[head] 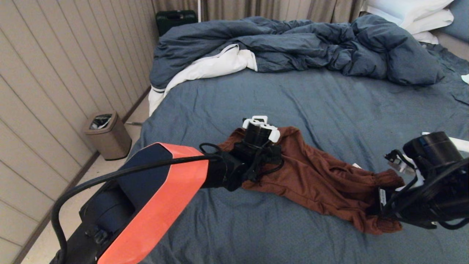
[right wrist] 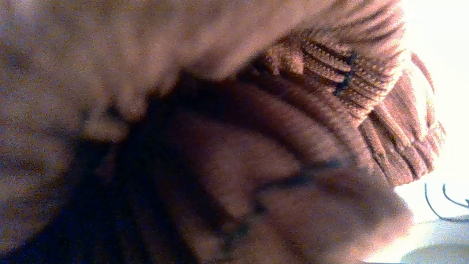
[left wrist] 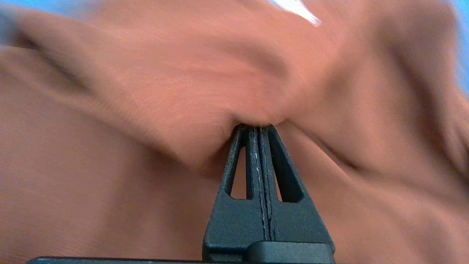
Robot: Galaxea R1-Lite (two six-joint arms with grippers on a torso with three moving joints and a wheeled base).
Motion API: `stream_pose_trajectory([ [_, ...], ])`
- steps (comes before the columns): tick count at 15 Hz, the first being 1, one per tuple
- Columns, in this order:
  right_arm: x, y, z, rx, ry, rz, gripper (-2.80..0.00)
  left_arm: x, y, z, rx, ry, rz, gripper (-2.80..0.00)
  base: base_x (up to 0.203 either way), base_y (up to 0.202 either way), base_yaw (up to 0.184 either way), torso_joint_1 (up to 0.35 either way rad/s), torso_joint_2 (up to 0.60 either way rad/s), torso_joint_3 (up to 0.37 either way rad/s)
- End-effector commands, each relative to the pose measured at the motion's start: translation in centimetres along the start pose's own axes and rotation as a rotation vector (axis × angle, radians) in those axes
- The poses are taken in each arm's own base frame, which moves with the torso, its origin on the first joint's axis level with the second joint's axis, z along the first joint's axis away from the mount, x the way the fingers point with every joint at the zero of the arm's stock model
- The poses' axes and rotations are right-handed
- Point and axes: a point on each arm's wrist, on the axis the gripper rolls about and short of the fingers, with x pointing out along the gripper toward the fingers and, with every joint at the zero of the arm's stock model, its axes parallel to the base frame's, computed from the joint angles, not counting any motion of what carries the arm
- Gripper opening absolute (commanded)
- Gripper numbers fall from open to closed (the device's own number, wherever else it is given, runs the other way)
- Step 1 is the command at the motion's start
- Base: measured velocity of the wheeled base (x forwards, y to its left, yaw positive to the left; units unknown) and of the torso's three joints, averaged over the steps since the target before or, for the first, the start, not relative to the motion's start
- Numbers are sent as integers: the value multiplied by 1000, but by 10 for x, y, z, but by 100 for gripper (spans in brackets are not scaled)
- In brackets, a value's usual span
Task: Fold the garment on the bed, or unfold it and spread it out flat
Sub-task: Fold the brown shorts
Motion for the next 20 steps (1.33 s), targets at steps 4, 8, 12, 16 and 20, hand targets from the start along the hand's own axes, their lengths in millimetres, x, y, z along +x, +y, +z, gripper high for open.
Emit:
stream_pose_trajectory([
  [4, 3, -2, -6, -1, -13, 8, -280, -1, 15, 27, 23, -132, 59, -280, 0, 0, 0, 0, 0, 0],
  [8, 4, -1, -9, -4, -5, 10, -280, -8, 37, 54, 13, -189, 109, -280, 0, 0, 0, 0, 0, 0],
  [12, 0, -1, -9, -5, -31, 17, -280, -8, 39, 55, 11, -193, 121, -280, 0, 0, 0, 0, 0, 0],
  [16, -41, -2, -13, -19, -168, 64, -280, -29, 66, 95, -50, -266, 200, -280, 0, 0, 0, 0, 0, 0],
  [20, -84, 15, -9, -85, -275, 181, -280, -54, 102, 106, -101, -214, 304, -280, 0, 0, 0, 0, 0, 0],
])
